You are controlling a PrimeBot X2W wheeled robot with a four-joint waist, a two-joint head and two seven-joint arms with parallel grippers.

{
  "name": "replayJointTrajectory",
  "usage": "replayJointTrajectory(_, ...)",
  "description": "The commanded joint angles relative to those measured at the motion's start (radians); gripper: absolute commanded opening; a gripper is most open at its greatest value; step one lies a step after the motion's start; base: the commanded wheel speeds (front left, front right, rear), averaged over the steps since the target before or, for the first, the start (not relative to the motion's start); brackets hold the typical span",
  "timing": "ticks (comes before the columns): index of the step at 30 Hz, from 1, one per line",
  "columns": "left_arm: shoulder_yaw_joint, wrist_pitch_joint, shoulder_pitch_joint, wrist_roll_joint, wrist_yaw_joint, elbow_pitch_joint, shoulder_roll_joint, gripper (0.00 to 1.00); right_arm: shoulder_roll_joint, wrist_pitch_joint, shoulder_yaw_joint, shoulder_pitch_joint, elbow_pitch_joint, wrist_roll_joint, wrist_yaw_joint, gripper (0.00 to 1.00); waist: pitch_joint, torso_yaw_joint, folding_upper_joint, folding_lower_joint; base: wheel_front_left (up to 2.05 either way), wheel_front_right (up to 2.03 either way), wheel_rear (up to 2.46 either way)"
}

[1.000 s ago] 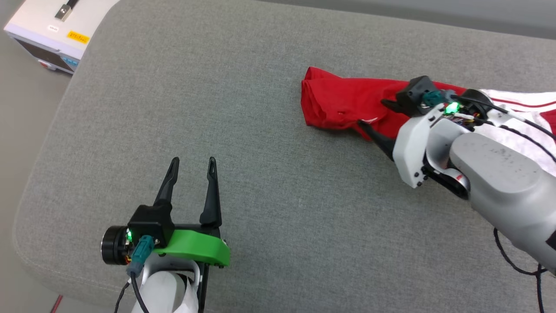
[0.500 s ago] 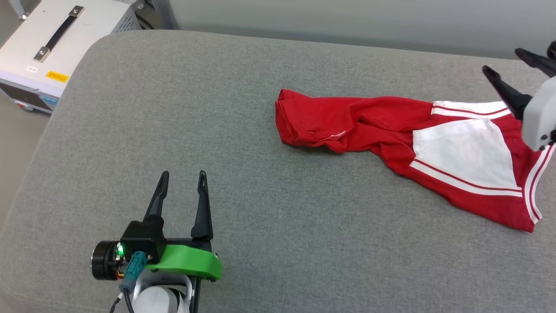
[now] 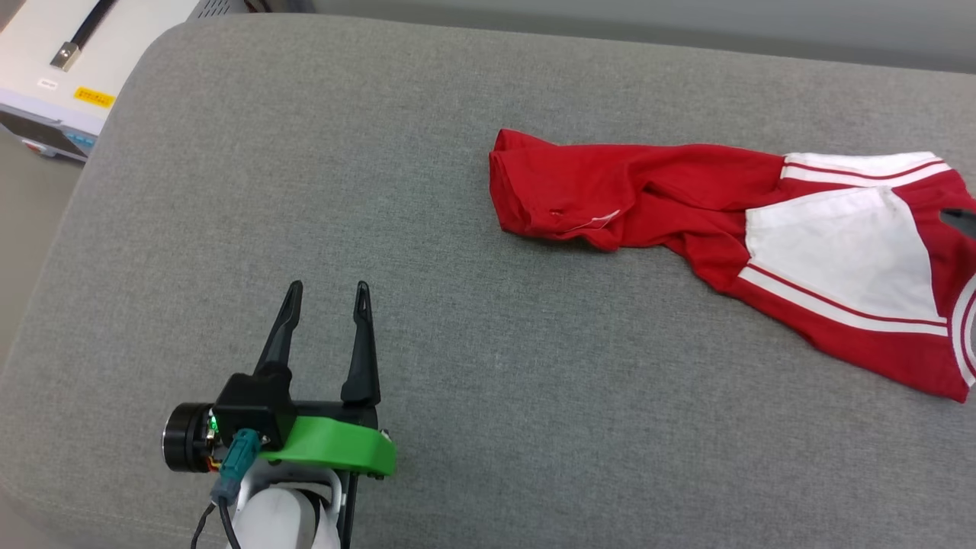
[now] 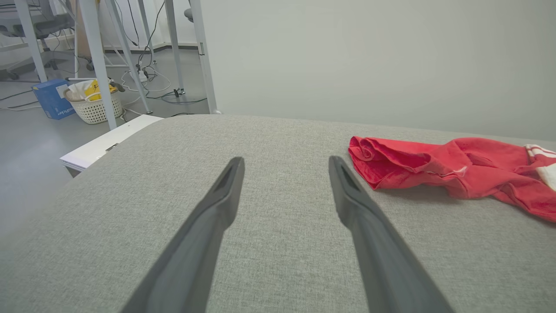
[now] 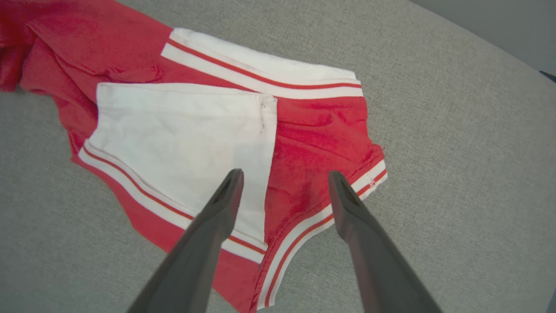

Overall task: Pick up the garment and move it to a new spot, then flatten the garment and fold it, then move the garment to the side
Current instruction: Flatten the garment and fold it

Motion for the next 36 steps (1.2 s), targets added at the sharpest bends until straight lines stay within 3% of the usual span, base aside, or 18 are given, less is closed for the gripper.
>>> replayJointTrajectory(1,-0.006,-0.006,-0.026,-0.004,0.002,-0.003,-0.004,1.0,0.005,0.027,-0.007,0.007,0.018,0.006,-0.001,1.0,0.041,0.021,0.0,0.0,0.0,0.0,0.0)
replayJointTrajectory(2,-0.009,-0.006,-0.032,-0.006,0.003,-0.003,-0.004,1.0,0.011,0.042,-0.012,0.004,0.033,0.003,-0.001,1.0,0.054,0.026,0.0,0.0,0.0,0.0,0.0)
replayJointTrajectory(3,-0.02,-0.006,-0.066,-0.017,0.009,-0.006,-0.004,1.0,0.079,0.067,-0.039,-0.018,0.128,-0.037,-0.001,1.0,0.127,0.043,0.0,0.0,0.0,0.0,0.0)
replayJointTrajectory(7,-0.028,-0.006,-0.088,-0.022,0.01,-0.005,-0.004,1.0,0.138,0.058,-0.043,-0.022,0.186,-0.061,-0.001,1.0,0.163,0.047,0.0,0.0,0.0,0.0,0.0)
replayJointTrajectory(14,-0.038,-0.006,-0.103,-0.025,0.013,0.008,-0.004,1.0,0.184,0.065,-0.01,0.057,0.262,-0.071,-0.001,1.0,0.16,0.051,0.0,0.0,0.0,0.0,0.0)
replayJointTrajectory(15,-0.038,-0.006,-0.102,-0.025,0.013,0.011,-0.004,1.0,0.188,0.051,-0.015,0.066,0.265,-0.062,-0.001,0.78,0.154,0.05,0.0,0.0,0.0,0.0,0.0)
replayJointTrajectory(16,-0.036,-0.006,-0.101,-0.024,0.013,0.014,-0.004,1.0,0.19,0.031,-0.022,0.069,0.266,-0.058,-0.001,0.07,0.149,0.048,0.0,0.0,0.0,0.0,0.0)
replayJointTrajectory(17,-0.033,-0.006,-0.098,-0.022,0.013,0.017,-0.004,1.0,0.19,0.002,-0.031,0.069,0.265,-0.056,-0.001,0.0,0.142,0.045,0.0,0.0,0.0,0.0,0.0)
replayJointTrajectory(28,-0.006,-0.006,-0.059,0.005,-0.004,0.036,-0.004,1.0,0.173,-0.348,-0.116,0.005,0.181,-0.069,-0.001,0.0,0.032,0.014,0.0,0.0,0.0,0.0,0.0)
replayJointTrajectory(36,-0.001,-0.006,-0.005,0.013,-0.008,0.048,-0.004,1.0,0.126,-0.501,-0.089,0.116,0.03,-0.103,-0.001,0.0,-0.059,0.004,0.0,0.0,0.0,0.0,0.0)
